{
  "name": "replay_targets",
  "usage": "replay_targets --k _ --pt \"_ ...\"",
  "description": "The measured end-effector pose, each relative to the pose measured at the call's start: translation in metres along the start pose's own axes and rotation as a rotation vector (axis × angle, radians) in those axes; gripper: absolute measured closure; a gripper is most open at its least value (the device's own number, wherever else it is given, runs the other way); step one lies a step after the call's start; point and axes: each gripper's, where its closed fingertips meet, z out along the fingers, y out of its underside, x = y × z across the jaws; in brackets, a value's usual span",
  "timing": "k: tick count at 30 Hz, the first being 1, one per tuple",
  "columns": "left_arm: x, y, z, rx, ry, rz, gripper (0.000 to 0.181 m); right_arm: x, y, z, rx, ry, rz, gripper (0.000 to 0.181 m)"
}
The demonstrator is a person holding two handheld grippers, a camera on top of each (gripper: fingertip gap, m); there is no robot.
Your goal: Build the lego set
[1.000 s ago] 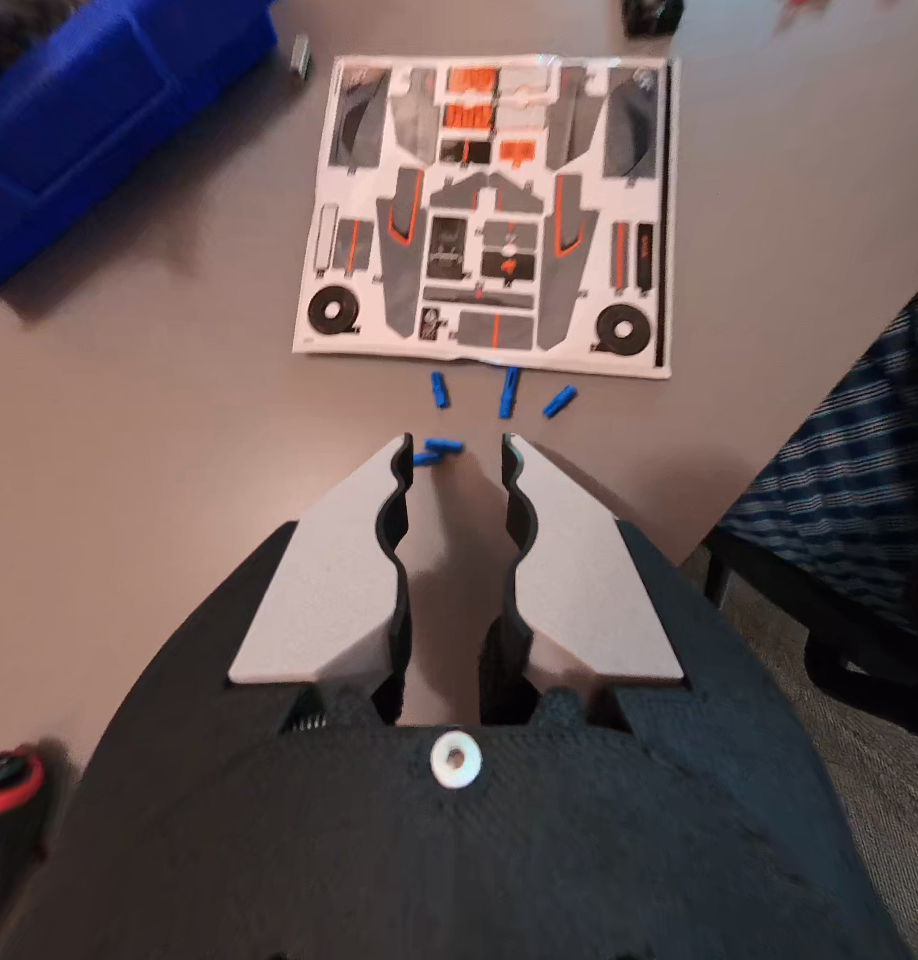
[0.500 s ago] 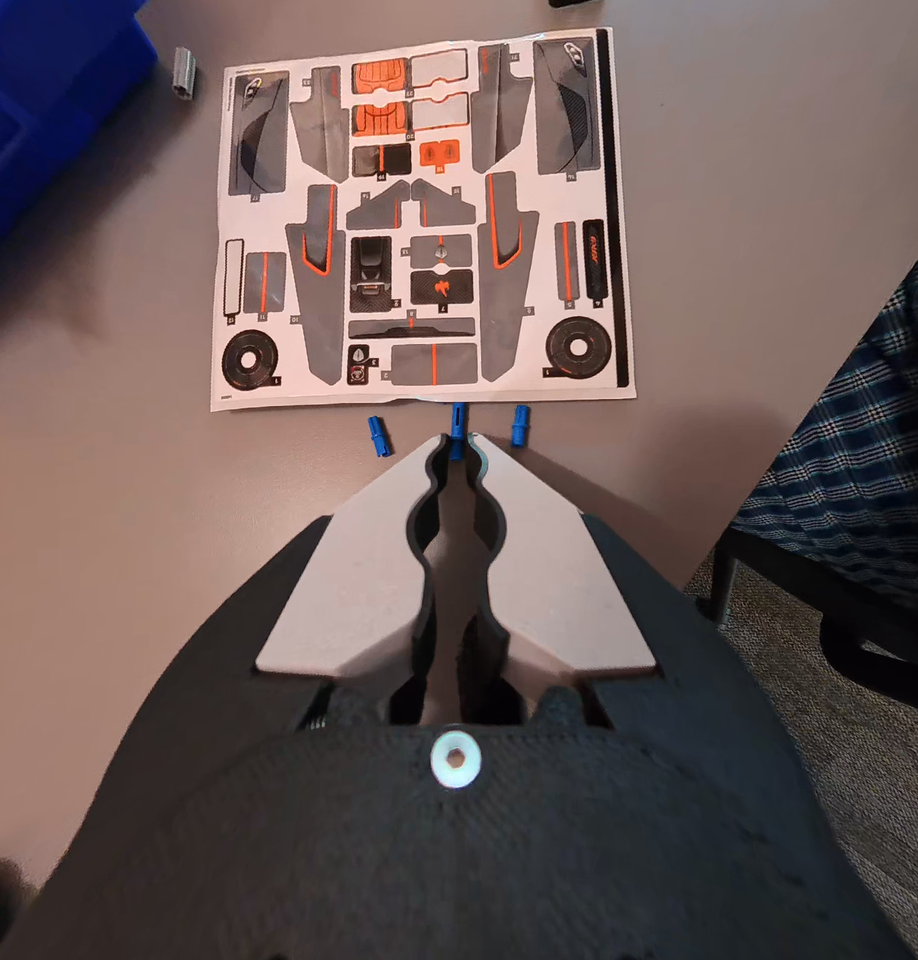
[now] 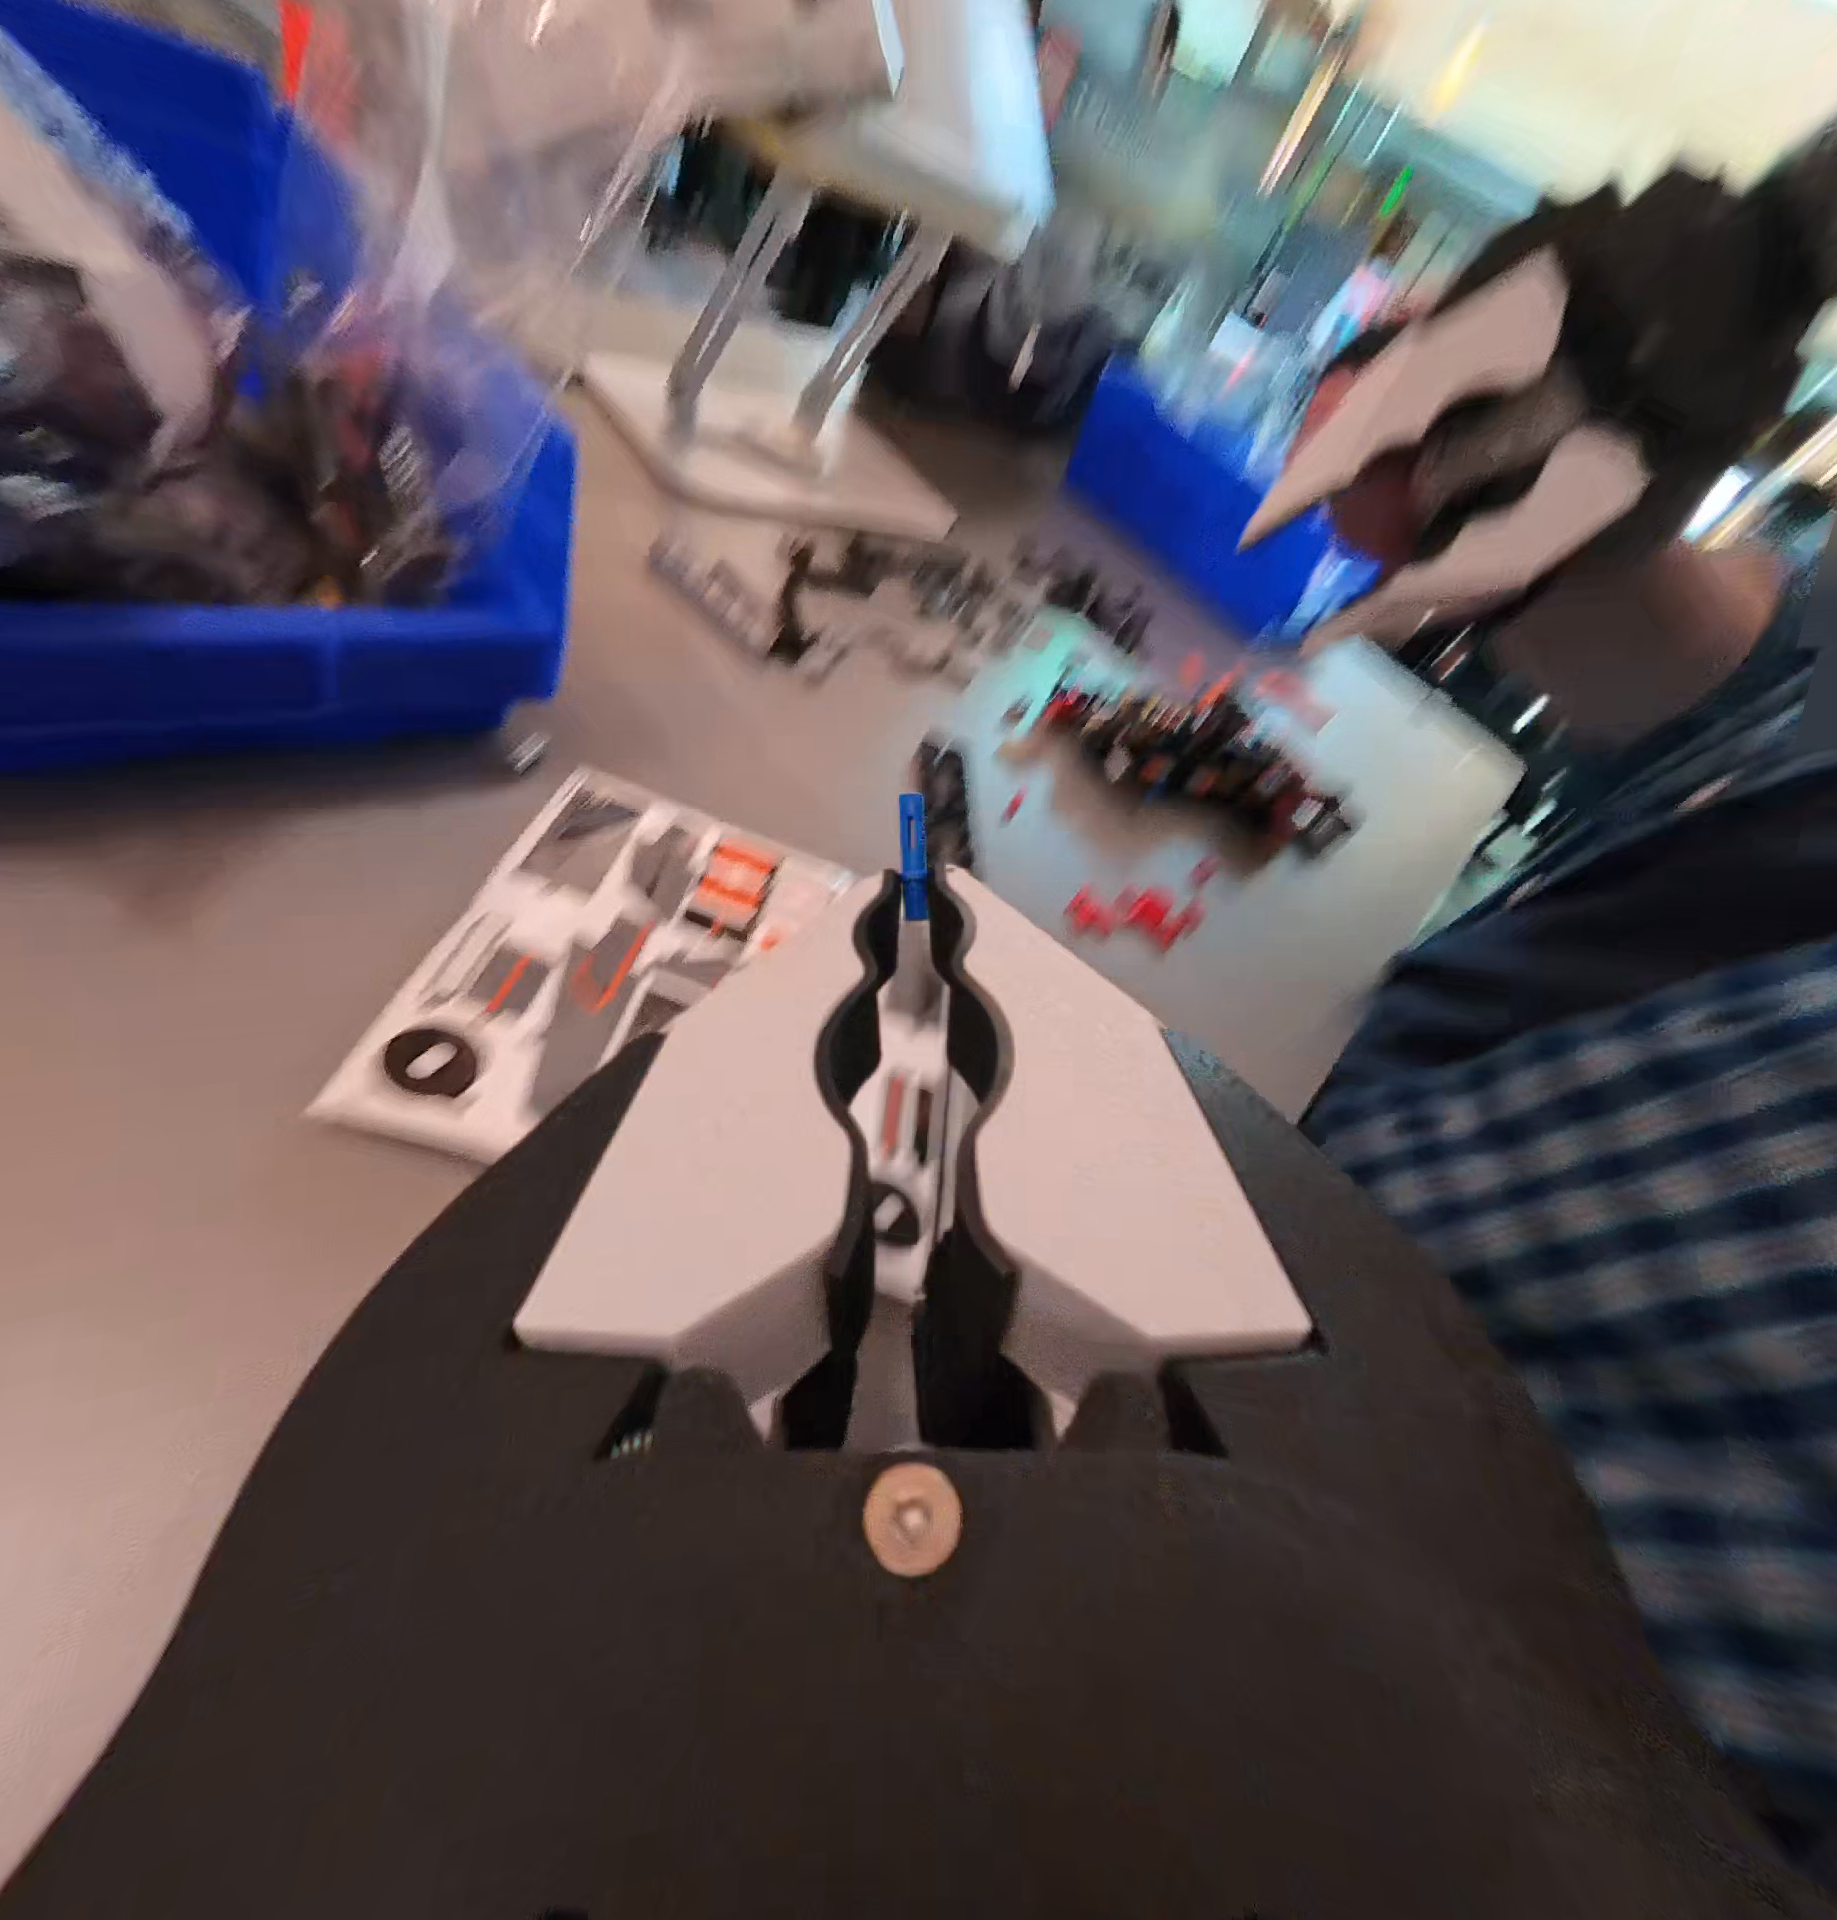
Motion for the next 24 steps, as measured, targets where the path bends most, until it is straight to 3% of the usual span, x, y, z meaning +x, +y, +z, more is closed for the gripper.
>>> replay_targets --k 3,11,16,24 --pt "0.030 -0.021 0.031 0.135 0.157 -0.144 0.177 -0.001 -0.015 -0.007 0.021 0.140 -0.029 0.152" --pt "0.078 -0.050 0.091 0.242 0.381 -0.339 0.177 0.007 -0.032 -0.016 0.087 0.366 -0.031 0.152" --pt "0.093 -0.059 0.102 0.283 0.444 -0.399 0.177 0.014 -0.031 -0.016 0.100 0.437 -0.044 0.149" --pt "0.088 -0.067 0.103 0.360 0.490 -0.510 0.177 0.025 -0.032 -0.005 0.084 0.519 -0.071 0.151"
